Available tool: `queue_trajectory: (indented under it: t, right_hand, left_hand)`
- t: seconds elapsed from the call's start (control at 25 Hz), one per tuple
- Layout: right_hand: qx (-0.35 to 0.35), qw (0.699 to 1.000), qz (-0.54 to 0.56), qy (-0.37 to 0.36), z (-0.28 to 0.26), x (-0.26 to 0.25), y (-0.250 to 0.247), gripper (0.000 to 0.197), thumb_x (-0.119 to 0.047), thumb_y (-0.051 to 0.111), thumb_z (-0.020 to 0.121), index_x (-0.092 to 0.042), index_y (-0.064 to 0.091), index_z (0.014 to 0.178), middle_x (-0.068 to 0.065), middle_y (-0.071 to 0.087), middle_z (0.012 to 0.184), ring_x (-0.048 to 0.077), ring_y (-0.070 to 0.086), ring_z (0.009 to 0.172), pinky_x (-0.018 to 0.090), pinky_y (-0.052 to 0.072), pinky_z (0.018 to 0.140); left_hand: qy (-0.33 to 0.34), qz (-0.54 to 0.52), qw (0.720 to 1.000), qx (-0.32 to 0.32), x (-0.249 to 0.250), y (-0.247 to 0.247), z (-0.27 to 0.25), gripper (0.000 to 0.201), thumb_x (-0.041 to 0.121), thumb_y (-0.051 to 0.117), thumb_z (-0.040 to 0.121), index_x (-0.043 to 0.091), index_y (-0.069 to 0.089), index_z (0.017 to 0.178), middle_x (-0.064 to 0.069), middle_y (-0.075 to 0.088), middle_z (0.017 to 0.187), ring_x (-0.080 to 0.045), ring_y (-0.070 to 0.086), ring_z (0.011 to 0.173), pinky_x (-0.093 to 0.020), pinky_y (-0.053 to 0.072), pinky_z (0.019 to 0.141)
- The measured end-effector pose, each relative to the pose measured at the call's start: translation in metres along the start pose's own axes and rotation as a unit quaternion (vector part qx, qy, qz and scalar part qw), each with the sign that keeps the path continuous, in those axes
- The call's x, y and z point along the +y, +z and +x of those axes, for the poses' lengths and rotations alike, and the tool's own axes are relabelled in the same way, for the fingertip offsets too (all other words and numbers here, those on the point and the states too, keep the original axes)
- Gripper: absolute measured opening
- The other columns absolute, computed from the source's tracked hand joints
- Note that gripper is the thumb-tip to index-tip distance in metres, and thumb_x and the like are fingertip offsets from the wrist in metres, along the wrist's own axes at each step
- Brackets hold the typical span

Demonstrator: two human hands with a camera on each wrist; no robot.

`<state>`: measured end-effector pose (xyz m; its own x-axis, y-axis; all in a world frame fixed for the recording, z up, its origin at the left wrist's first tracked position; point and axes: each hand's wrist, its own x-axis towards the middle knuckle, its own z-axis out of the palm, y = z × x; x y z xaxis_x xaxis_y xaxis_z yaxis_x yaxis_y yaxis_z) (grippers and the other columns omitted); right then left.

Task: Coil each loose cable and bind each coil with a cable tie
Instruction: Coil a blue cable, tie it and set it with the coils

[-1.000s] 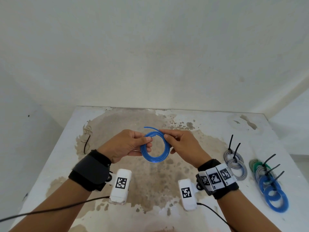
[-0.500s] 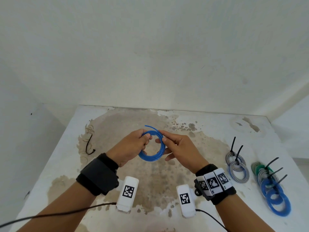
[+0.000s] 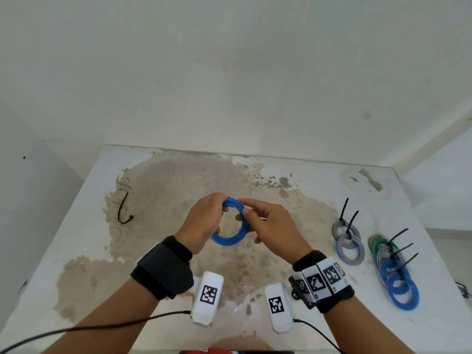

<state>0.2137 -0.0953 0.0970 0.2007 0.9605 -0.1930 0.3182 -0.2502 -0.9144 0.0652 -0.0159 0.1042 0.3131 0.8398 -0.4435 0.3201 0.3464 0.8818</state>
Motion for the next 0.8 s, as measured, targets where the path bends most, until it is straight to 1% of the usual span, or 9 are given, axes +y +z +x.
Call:
queue_trajectory:
  t: [0.08, 0.16, 0.24, 0.32, 0.4, 0.48, 0.56, 0.68, 0.8]
  right_hand:
    - [-0.026, 1.0, -0.003, 0.009, 0.0, 0.0, -0.006, 0.027, -0.04, 0.063, 0.099, -0.031, 0.07, 0.123, -0.01, 0.078, 0.088, 0.007, 0.075, 0.078, 0.02, 0.054, 0.059]
    - [-0.035, 0.999, -0.012, -0.004, 0.0, 0.001, -0.012, 0.021, -0.039, 0.065, 0.097, -0.026, 0.076, 0.111, -0.008, 0.078, 0.085, 0.009, 0.075, 0.073, 0.018, 0.052, 0.057]
    - [-0.034, 0.999, -0.002, -0.004, -0.001, 0.002, -0.018, 0.018, -0.036, 0.066, 0.097, -0.024, 0.077, 0.106, -0.006, 0.078, 0.083, 0.011, 0.075, 0.071, 0.02, 0.052, 0.056]
    - [-0.035, 0.999, 0.008, 0.001, -0.004, 0.005, -0.028, 0.018, -0.036, 0.066, 0.098, -0.023, 0.077, 0.104, -0.005, 0.078, 0.083, 0.012, 0.076, 0.072, 0.022, 0.053, 0.056]
    - [-0.053, 0.998, 0.008, 0.01, -0.008, 0.009, -0.039, 0.019, -0.038, 0.065, 0.098, -0.024, 0.076, 0.102, -0.006, 0.079, 0.085, 0.012, 0.076, 0.073, 0.022, 0.053, 0.056]
    - [-0.085, 0.996, 0.0, 0.021, -0.013, 0.013, -0.051, 0.022, -0.041, 0.062, 0.099, -0.024, 0.075, 0.101, -0.008, 0.079, 0.087, 0.012, 0.076, 0.075, 0.02, 0.052, 0.055]
    - [-0.102, 0.995, -0.002, 0.015, -0.018, 0.016, -0.063, 0.024, -0.042, 0.062, 0.099, -0.022, 0.076, 0.1, -0.007, 0.079, 0.087, 0.013, 0.076, 0.075, 0.016, 0.049, 0.055]
    - [-0.097, 0.995, 0.013, -0.003, -0.023, 0.021, -0.077, 0.024, -0.038, 0.063, 0.099, -0.018, 0.078, 0.099, -0.003, 0.079, 0.083, 0.013, 0.075, 0.073, 0.012, 0.046, 0.055]
    - [-0.091, 0.995, 0.031, -0.009, -0.026, 0.026, -0.088, 0.025, -0.037, 0.063, 0.099, -0.016, 0.077, 0.098, -0.001, 0.079, 0.082, 0.012, 0.075, 0.072, 0.012, 0.045, 0.055]
  left_hand:
    - [0.019, 0.037, 0.999, -0.013, -0.001, 0.007, -0.006, 0.031, 0.026, 0.037, 0.101, 0.013, 0.057, 0.081, 0.003, 0.047, 0.069, -0.015, 0.04, 0.064, -0.035, 0.04, 0.062]
    - [0.038, 0.067, 0.997, -0.014, -0.002, 0.015, -0.011, 0.031, 0.026, 0.036, 0.101, 0.013, 0.057, 0.083, 0.001, 0.047, 0.07, -0.017, 0.04, 0.065, -0.037, 0.04, 0.066]
    - [0.055, 0.07, 0.996, 0.003, 0.0, 0.021, -0.012, 0.027, 0.028, 0.037, 0.101, 0.012, 0.056, 0.091, 0.0, 0.046, 0.072, -0.017, 0.04, 0.066, -0.038, 0.039, 0.065]
    - [0.069, 0.057, 0.996, 0.009, 0.003, 0.03, -0.014, 0.021, 0.026, 0.039, 0.101, 0.013, 0.053, 0.092, 0.002, 0.045, 0.07, -0.014, 0.039, 0.064, -0.037, 0.037, 0.063]
    - [0.064, 0.046, 0.997, -0.006, 0.005, 0.04, -0.017, 0.02, 0.023, 0.04, 0.102, 0.015, 0.049, 0.086, 0.004, 0.043, 0.066, -0.013, 0.036, 0.06, -0.036, 0.035, 0.058]
    - [0.053, 0.046, 0.997, -0.028, 0.005, 0.051, -0.024, 0.021, 0.021, 0.04, 0.102, 0.018, 0.046, 0.083, 0.006, 0.042, 0.062, -0.012, 0.034, 0.056, -0.034, 0.033, 0.055]
    - [0.05, 0.051, 0.996, -0.045, 0.006, 0.061, -0.031, 0.021, 0.021, 0.039, 0.104, 0.018, 0.044, 0.083, 0.007, 0.042, 0.06, -0.011, 0.034, 0.053, -0.033, 0.033, 0.054]
    - [0.057, 0.044, 0.996, -0.052, 0.01, 0.073, -0.037, 0.021, 0.024, 0.038, 0.106, 0.016, 0.042, 0.088, 0.005, 0.042, 0.064, -0.008, 0.034, 0.051, -0.031, 0.036, 0.054]
    - [0.078, 0.061, 0.993, -0.062, 0.012, 0.082, -0.041, 0.02, 0.025, 0.038, 0.108, 0.015, 0.041, 0.091, 0.001, 0.043, 0.07, -0.008, 0.032, 0.052, -0.03, 0.035, 0.054]
